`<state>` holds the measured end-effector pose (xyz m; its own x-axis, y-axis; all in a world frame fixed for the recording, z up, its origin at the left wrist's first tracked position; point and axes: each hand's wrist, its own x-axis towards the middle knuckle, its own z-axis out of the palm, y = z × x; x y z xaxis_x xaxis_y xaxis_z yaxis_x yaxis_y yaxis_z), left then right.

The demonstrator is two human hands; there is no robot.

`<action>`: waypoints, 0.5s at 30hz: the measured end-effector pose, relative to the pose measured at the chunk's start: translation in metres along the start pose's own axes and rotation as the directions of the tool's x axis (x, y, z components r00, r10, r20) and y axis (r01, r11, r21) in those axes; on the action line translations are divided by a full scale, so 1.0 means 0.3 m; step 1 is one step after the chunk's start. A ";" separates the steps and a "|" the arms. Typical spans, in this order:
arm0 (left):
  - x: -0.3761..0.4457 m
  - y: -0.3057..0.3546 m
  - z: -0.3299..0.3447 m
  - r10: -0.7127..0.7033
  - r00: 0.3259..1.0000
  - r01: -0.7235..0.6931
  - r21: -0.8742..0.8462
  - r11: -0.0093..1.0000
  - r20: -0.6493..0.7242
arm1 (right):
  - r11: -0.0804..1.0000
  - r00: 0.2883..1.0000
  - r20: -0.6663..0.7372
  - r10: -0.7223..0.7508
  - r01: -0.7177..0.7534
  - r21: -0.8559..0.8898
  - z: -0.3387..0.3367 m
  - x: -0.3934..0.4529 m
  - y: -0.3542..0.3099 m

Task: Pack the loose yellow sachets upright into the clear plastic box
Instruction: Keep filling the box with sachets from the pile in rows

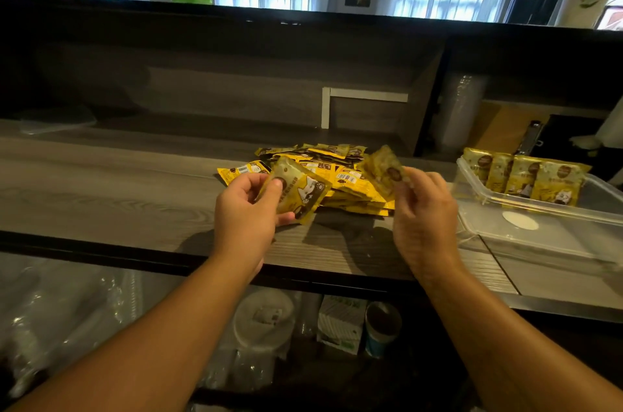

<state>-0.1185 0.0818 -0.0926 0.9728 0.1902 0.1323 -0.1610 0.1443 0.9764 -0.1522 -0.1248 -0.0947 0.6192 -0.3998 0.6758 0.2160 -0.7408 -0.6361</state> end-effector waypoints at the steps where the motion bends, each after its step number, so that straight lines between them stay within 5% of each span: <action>1: -0.003 0.004 0.002 0.003 1.000 -0.003 -0.005 1.000 -0.006 | 0.998 0.999 -0.029 0.030 -0.029 0.053 -0.009 0.002 -0.007; 8: -0.030 0.054 0.048 -0.037 0.999 0.036 -0.049 0.998 -0.027 | 0.970 0.989 -0.082 0.122 -0.101 0.223 -0.046 -0.007 -0.021; 15: -0.071 0.156 0.240 -0.016 0.996 0.017 -0.017 1.000 0.092 | 0.870 0.964 -0.022 0.267 -0.231 0.435 -0.210 0.052 -0.032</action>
<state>-0.1349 0.0145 -0.0373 0.9864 0.0977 0.1319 -0.1467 0.1636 0.9756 -0.1923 -0.1579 -0.0545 0.6373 -0.5949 0.4898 0.3733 -0.3178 -0.8716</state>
